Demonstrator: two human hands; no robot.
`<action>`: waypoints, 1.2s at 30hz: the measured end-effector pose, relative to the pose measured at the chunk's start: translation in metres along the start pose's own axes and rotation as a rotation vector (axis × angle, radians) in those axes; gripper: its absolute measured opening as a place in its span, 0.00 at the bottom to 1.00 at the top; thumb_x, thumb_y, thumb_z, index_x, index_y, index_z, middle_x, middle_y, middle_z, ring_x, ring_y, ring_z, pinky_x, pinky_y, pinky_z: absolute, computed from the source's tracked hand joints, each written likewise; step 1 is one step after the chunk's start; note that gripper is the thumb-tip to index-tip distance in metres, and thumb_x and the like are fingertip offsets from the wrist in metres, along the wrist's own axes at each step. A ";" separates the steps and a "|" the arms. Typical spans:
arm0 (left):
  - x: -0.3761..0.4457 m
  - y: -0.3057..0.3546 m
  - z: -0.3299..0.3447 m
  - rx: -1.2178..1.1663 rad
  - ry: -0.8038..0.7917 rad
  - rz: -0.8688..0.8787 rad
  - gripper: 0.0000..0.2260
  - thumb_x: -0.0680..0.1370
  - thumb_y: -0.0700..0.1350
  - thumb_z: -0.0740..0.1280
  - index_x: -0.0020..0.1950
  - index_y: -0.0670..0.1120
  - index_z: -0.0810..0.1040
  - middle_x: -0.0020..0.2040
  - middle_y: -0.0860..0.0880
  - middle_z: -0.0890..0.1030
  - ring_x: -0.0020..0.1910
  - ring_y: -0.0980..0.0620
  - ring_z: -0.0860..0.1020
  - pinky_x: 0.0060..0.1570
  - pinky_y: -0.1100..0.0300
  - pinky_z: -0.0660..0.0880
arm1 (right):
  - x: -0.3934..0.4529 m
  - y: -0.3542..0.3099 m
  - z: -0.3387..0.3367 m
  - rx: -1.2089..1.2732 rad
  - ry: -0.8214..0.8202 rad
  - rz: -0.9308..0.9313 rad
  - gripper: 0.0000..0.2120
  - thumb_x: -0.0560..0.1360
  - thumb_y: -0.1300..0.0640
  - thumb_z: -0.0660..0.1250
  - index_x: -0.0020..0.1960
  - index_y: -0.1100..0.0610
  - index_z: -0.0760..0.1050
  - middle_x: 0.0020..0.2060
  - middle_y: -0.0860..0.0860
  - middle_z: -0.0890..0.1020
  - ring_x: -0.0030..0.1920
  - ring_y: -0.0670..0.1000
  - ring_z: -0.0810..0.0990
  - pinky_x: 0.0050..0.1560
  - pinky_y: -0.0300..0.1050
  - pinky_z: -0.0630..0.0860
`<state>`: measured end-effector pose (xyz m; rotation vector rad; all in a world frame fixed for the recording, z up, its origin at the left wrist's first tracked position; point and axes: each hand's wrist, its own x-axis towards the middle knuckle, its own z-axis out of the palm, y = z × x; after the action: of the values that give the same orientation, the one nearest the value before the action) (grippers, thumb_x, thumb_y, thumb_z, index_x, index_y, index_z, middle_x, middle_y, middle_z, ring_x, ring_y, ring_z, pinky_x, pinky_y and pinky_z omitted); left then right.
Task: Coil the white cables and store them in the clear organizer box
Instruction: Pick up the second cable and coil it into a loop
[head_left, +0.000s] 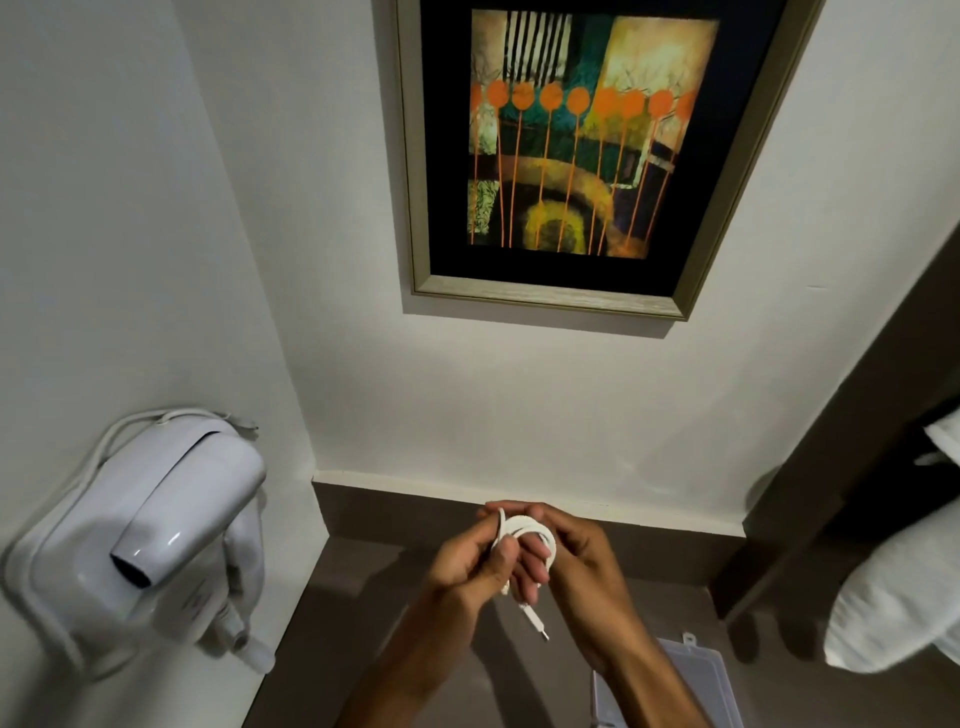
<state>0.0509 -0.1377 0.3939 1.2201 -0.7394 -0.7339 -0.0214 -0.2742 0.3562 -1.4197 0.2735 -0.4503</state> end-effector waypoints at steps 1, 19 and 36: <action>0.000 -0.001 0.000 0.009 0.004 0.000 0.12 0.81 0.45 0.60 0.50 0.42 0.82 0.40 0.48 0.83 0.37 0.52 0.78 0.43 0.65 0.76 | -0.003 0.002 0.001 0.071 0.004 0.024 0.16 0.87 0.52 0.62 0.63 0.58 0.87 0.40 0.63 0.88 0.41 0.50 0.85 0.48 0.43 0.84; 0.009 -0.007 -0.005 0.179 0.064 -0.037 0.14 0.81 0.49 0.60 0.48 0.43 0.82 0.37 0.47 0.82 0.35 0.52 0.77 0.40 0.56 0.76 | -0.021 0.002 -0.011 0.185 0.072 0.023 0.25 0.72 0.47 0.83 0.61 0.61 0.85 0.54 0.61 0.90 0.54 0.55 0.89 0.61 0.47 0.84; -0.005 -0.005 0.005 0.423 0.132 -0.004 0.13 0.75 0.62 0.59 0.48 0.63 0.82 0.38 0.61 0.82 0.39 0.62 0.79 0.47 0.57 0.79 | -0.030 -0.014 -0.011 -0.017 0.083 -0.075 0.13 0.76 0.55 0.80 0.60 0.52 0.87 0.55 0.53 0.91 0.58 0.52 0.90 0.57 0.37 0.83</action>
<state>0.0437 -0.1369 0.3898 1.6366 -0.8060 -0.5058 -0.0544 -0.2712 0.3663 -1.4332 0.2919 -0.5706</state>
